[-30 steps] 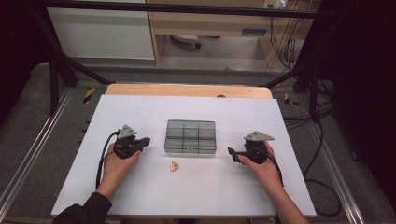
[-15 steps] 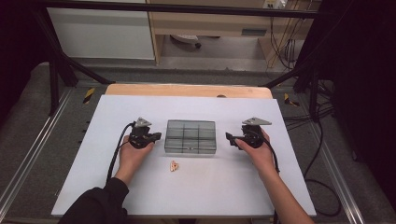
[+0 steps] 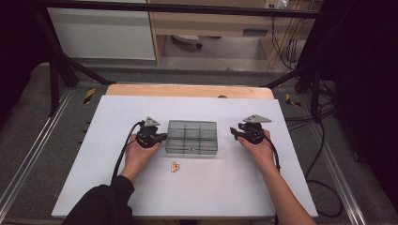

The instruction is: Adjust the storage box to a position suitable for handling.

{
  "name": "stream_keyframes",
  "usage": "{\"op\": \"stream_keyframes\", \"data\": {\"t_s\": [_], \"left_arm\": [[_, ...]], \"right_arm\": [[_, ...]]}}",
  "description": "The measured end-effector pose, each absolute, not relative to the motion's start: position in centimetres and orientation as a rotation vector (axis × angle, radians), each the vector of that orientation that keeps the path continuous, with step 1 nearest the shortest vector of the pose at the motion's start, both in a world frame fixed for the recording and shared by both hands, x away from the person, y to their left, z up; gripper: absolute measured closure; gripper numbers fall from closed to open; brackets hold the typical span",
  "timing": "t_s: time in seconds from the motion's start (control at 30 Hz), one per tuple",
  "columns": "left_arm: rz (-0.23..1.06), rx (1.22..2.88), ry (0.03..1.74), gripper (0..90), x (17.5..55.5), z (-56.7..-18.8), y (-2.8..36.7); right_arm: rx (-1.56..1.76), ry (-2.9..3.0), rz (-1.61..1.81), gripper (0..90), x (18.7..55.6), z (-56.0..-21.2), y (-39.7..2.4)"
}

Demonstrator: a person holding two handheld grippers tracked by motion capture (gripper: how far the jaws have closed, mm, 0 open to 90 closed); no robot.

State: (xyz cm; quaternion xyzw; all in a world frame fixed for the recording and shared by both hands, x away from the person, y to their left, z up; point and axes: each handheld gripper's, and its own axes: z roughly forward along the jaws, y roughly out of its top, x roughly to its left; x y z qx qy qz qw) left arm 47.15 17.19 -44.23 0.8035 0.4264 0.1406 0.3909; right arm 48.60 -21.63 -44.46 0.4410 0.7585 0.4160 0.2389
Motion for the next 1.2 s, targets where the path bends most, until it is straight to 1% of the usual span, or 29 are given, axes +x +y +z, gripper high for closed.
{"op": "stream_keyframes", "data": {"t_s": [0.1, 0.13, 0.17, 0.23, 0.27, 0.3, 0.33, 0.37, 0.4, 0.6, 0.73, 0.83, 1.2], "left_arm": [[0.328, 2.028, 1.082, 90.0, 47.2, -44.4, 16.9], [0.334, 2.058, 1.062, 90.0, 47.2, -44.5, 16.3], [0.334, 2.058, 1.062, 90.0, 47.2, -44.5, 16.3], [0.334, 2.078, 1.05, 90.0, 47.3, -44.7, 15.5], [0.334, 2.078, 1.05, 90.0, 47.3, -44.7, 15.5], [0.33, 2.079, 1.046, 90.0, 47.3, -44.7, 15.3], [0.326, 2.079, 1.042, 90.0, 47.3, -44.8, 15.1], [0.323, 2.078, 1.041, 90.0, 47.4, -44.8, 14.9], [0.323, 2.078, 1.04, 90.0, 47.4, -44.8, 14.7], [0.288, 2.081, 1.02, 90.0, 47.2, -44.9, 13.2], [0.298, 2.089, 1.016, 90.0, 47.2, -44.9, 12.7], [0.283, 2.075, 1.032, 90.0, 47.2, -44.9, 12.6], [0.272, 2.1, 1.013, 90.0, 46.2, -44.8, 11.9]], "right_arm": [[1.203, 2.078, 1.146, 65.6, 49.0, -44.8, -21.5], [1.201, 2.081, 1.147, 68.2, 49.1, -45.0, -21.4], [1.201, 2.081, 1.147, 68.2, 49.1, -45.0, -21.4], [1.184, 2.111, 1.143, 77.7, 49.4, -45.5, -21.4], [1.184, 2.111, 1.143, 77.7, 49.4, -45.5, -21.4], [1.168, 2.141, 1.138, 84.1, 49.6, -45.8, -21.5], [1.168, 2.141, 1.138, 84.1, 49.6, -45.8, -21.5], [1.174, 2.165, 1.15, 88.3, 49.9, -45.9, -21.5], [1.161, 2.165, 1.159, 89.7, 50.1, -45.8, -21.5], [1.117, 2.213, 1.154, 90.0, 51.0, -45.9, -21.3], [1.111, 2.222, 1.146, 90.0, 51.1, -45.9, -21.2], [1.078, 2.229, 1.149, 90.0, 51.3, -45.9, -21.5], [1.054, 2.249, 1.142, 90.0, 50.5, -45.9, -22.1]]}}
